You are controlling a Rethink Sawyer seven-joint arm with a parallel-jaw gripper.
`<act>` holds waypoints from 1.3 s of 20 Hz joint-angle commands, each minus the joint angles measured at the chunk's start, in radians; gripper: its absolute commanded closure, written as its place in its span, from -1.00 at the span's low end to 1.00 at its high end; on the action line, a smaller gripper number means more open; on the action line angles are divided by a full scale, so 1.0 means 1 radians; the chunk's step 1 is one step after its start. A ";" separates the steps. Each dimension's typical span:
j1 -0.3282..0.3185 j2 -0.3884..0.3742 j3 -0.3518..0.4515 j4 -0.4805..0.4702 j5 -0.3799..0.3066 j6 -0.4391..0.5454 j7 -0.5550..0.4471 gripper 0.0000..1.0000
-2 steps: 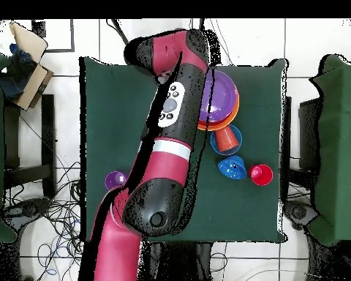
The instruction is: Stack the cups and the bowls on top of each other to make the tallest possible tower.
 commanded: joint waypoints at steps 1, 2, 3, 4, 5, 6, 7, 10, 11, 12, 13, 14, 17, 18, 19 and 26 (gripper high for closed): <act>0.011 -0.034 0.145 0.152 -0.094 -0.084 -0.197 -1.00; 0.012 -0.034 0.135 0.153 -0.092 -0.060 -0.170 -1.00; 0.013 -0.036 0.131 0.151 -0.089 -0.041 -0.163 -1.00; 0.009 -0.038 0.126 0.139 -0.083 -0.023 -0.158 -1.00; 0.007 -0.040 0.129 0.134 -0.079 -0.014 -0.158 -1.00; 0.004 -0.044 0.126 0.124 -0.074 0.001 -0.165 -1.00; 0.001 -0.048 0.124 0.114 -0.068 0.016 -0.172 -1.00; -0.010 -0.065 0.119 0.079 -0.042 0.072 -0.207 -1.00; -0.010 -0.071 0.121 0.077 -0.038 0.080 -0.213 -1.00; -0.013 -0.081 0.123 0.070 -0.030 0.096 -0.225 -1.00; -0.016 -0.085 0.123 0.064 -0.025 0.104 -0.232 -1.00; -0.028 -0.084 0.127 0.043 -0.005 0.116 -0.242 -1.00; -0.073 -0.039 0.092 -0.050 0.068 0.121 -0.247 -1.00; -0.089 -0.018 0.070 -0.086 0.100 0.118 -0.242 -1.00; -0.102 -0.002 0.044 -0.112 0.130 0.114 -0.235 -1.00; -0.162 0.053 -0.229 -0.198 0.440 0.084 -0.208 -1.00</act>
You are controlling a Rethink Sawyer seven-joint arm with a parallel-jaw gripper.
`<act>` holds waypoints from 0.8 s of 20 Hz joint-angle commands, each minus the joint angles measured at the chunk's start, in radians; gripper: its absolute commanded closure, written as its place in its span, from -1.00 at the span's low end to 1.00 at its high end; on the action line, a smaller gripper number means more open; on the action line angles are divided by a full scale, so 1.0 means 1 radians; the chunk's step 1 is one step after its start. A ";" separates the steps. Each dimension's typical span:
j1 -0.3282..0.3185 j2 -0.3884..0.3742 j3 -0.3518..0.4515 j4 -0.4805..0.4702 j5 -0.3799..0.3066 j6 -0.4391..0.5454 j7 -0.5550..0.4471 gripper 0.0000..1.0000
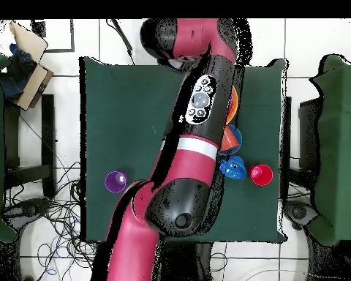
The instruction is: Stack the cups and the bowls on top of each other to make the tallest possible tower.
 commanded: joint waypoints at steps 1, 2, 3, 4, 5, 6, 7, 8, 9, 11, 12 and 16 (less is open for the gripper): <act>-0.050 0.074 -0.190 -0.097 0.228 0.080 -0.211 -1.00; -0.057 0.075 -0.235 -0.098 0.266 0.078 -0.212 -1.00; -0.061 0.076 -0.267 -0.097 0.296 0.074 -0.215 -1.00; -0.067 0.077 -0.307 -0.096 0.329 0.070 -0.217 -1.00; -0.069 0.079 -0.326 -0.094 0.347 0.066 -0.218 -1.00; -0.068 0.080 -0.343 -0.090 0.359 0.063 -0.217 -1.00; -0.069 0.081 -0.357 -0.087 0.377 0.061 -0.218 -1.00; -0.068 0.082 -0.366 -0.084 0.390 0.059 -0.220 -1.00; -0.069 0.082 -0.376 -0.081 0.406 0.058 -0.223 -1.00; -0.067 0.075 -0.378 -0.075 0.430 0.071 -0.233 -1.00; -0.065 0.066 -0.371 -0.073 0.442 0.084 -0.241 -1.00; -0.053 0.043 -0.306 -0.062 0.471 0.105 -0.254 -1.00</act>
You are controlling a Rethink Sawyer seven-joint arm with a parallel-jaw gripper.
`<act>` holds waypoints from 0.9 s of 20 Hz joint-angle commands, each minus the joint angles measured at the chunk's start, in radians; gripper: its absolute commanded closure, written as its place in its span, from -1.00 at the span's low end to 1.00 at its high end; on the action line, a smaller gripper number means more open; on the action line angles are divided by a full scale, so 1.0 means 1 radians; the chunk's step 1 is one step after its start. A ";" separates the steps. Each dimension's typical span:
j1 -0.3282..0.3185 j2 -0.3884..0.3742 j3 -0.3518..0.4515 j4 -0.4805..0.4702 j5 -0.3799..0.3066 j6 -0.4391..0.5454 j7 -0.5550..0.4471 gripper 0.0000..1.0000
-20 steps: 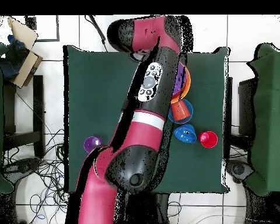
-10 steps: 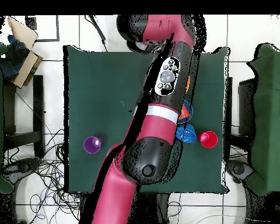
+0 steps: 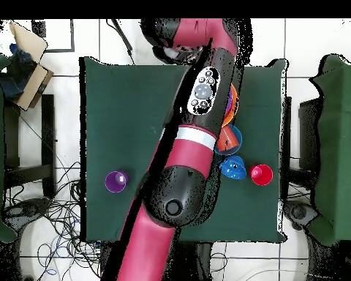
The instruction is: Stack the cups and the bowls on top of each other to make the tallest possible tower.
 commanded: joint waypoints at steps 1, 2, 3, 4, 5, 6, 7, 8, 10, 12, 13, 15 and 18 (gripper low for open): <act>0.020 0.003 0.020 -0.016 0.060 0.105 -0.254 -1.00; 0.033 -0.005 0.077 -0.009 0.042 0.105 -0.255 -1.00; 0.046 -0.012 0.133 -0.002 0.023 0.106 -0.257 -1.00; 0.059 -0.020 0.189 0.005 0.004 0.106 -0.258 -1.00; 0.071 -0.030 0.229 0.014 -0.020 0.114 -0.259 -1.00; 0.098 -0.055 0.309 0.038 -0.087 0.118 -0.260 -1.00; 0.117 -0.073 0.359 0.061 -0.130 0.116 -0.261 -1.00; 0.147 -0.105 0.451 0.104 -0.202 0.108 -0.271 -1.00; 0.207 -0.177 0.590 0.227 -0.324 0.057 -0.310 -1.00; 0.275 -0.276 0.711 0.428 -0.418 -0.043 -0.378 -1.00; 0.303 -0.322 0.743 0.528 -0.443 -0.094 -0.407 -1.00; 0.343 -0.404 0.805 0.706 -0.479 -0.178 -0.466 -1.00; 0.364 -0.473 0.853 0.838 -0.520 -0.253 -0.502 -1.00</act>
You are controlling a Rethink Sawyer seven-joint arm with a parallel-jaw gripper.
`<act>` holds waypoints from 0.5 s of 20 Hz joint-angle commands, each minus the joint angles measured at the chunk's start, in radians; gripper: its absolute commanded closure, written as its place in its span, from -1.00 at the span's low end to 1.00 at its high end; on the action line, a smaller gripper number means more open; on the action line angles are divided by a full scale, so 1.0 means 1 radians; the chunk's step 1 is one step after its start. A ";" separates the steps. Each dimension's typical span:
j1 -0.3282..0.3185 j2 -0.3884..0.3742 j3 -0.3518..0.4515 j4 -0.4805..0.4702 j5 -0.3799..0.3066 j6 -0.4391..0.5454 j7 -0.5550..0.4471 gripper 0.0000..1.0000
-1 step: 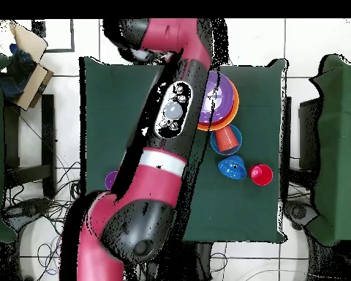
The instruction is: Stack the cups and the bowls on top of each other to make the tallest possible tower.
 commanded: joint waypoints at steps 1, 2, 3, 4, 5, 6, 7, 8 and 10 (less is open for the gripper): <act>0.066 -0.235 0.315 0.477 -0.185 -0.181 -0.434 -1.00; 0.068 -0.246 0.320 0.497 -0.205 -0.206 -0.437 -1.00; 0.071 -0.257 0.325 0.517 -0.224 -0.230 -0.439 -1.00; 0.069 -0.266 0.341 0.542 -0.239 -0.262 -0.444 -1.00; 0.067 -0.275 0.356 0.568 -0.255 -0.293 -0.449 -1.00; 0.061 -0.285 0.376 0.601 -0.269 -0.327 -0.457 -1.00; 0.056 -0.291 0.390 0.617 -0.279 -0.341 -0.458 -1.00; 0.050 -0.300 0.407 0.643 -0.292 -0.364 -0.462 -1.00; 0.042 -0.319 0.432 0.677 -0.316 -0.384 -0.463 -1.00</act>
